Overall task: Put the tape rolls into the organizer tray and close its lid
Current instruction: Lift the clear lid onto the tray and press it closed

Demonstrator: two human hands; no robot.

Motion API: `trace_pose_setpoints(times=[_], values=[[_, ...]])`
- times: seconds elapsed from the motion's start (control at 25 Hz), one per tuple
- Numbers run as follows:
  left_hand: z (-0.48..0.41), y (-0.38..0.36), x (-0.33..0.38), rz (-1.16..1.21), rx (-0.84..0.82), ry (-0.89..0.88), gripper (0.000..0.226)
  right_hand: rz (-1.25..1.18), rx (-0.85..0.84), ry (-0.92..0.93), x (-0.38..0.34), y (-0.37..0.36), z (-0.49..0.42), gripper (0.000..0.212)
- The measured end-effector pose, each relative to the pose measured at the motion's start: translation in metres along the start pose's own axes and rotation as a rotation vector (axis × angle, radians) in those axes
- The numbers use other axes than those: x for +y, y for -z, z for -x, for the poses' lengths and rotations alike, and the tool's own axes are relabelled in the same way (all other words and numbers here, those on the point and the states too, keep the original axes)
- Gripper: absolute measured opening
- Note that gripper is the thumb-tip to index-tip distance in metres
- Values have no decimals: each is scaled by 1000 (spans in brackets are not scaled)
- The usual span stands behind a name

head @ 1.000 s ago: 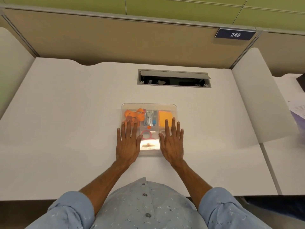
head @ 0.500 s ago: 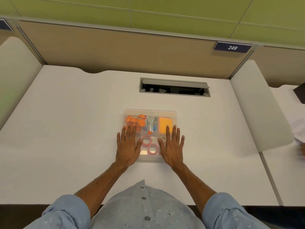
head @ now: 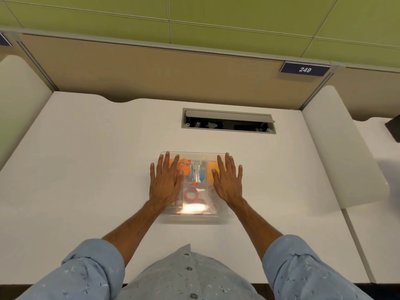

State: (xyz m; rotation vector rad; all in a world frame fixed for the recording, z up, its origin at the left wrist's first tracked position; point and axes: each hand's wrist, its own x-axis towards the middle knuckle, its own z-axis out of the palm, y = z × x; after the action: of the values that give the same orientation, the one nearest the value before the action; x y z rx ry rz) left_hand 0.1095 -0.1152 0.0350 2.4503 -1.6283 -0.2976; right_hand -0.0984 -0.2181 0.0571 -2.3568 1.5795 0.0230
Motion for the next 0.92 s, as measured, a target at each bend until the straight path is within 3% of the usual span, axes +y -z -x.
trace_pose_setpoints(times=[0.32, 0.64, 0.92], values=[[-24, -11, -1, 2, -58, 53, 66, 106, -61, 0, -8, -8, -29, 67], [-27, -25, -6, 109, -1, 57, 62, -55, -229, -47, -8, -10, -45, 78], [-26, -19, -3, -12, -104, 40, 75, 2, -243, -38, -13, -5, -40, 83]])
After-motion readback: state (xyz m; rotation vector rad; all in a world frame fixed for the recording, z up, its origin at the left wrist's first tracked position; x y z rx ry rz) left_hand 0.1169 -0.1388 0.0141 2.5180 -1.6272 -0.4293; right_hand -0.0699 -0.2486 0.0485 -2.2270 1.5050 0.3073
